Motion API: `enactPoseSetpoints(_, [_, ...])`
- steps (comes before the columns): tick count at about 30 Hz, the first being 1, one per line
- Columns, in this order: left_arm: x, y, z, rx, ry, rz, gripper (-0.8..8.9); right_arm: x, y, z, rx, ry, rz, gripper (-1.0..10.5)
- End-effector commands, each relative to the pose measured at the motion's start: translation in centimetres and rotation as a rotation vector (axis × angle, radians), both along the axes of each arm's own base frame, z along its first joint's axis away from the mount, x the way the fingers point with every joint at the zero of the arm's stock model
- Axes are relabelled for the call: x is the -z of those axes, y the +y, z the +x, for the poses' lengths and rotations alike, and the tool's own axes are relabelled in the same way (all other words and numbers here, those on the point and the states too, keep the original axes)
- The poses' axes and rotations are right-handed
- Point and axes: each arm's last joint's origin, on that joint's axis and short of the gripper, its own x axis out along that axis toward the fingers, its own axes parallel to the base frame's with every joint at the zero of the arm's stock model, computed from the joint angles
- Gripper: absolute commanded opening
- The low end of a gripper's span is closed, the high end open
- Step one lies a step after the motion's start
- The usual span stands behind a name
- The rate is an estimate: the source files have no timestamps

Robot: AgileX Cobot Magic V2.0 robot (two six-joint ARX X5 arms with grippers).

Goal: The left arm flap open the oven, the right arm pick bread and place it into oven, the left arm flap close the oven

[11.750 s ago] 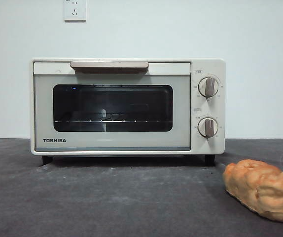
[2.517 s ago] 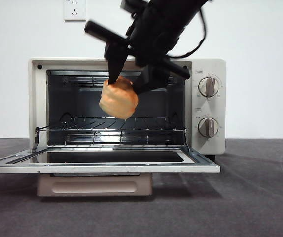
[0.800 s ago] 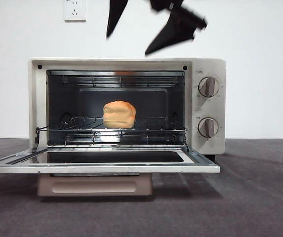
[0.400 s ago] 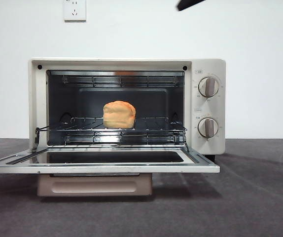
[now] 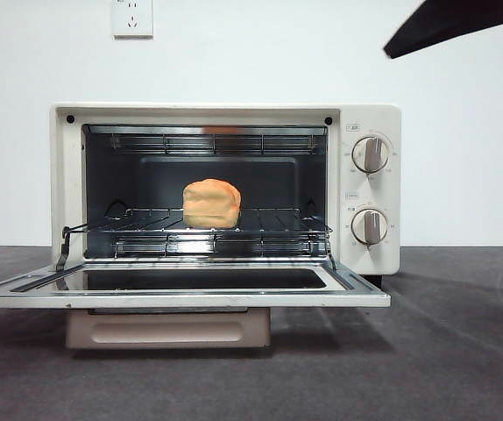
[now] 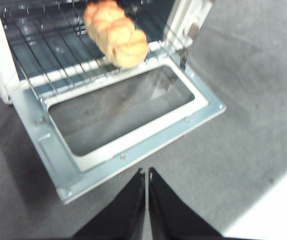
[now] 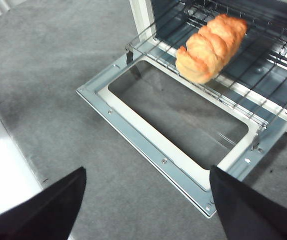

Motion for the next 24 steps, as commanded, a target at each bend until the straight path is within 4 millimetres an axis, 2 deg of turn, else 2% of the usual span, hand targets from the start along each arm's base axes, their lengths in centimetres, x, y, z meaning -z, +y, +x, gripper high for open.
enactPoseSetpoints(1, [0.0,-0.4,0.7,-0.039,-0.003,-0.022,0.16,-0.7,-0.1,-0.3,-0.006,-0.024,0.032,3.9])
enactPoseSetpoints(10, [3.1,-1.0,4.9,-0.200,0.066,-0.058,0.15,-0.9,-0.6,-0.8,-0.007,-0.027,0.033,3.9])
enactPoseSetpoints(17, [5.8,0.7,8.3,-0.324,0.170,-0.025,0.15,-0.7,-1.0,-1.1,-0.009,-0.004,0.005,3.9])
enactPoseSetpoints(24, [8.8,2.5,10.9,-0.355,0.293,-0.049,0.15,-0.9,-1.2,-1.3,-0.010,-0.015,0.013,3.9])
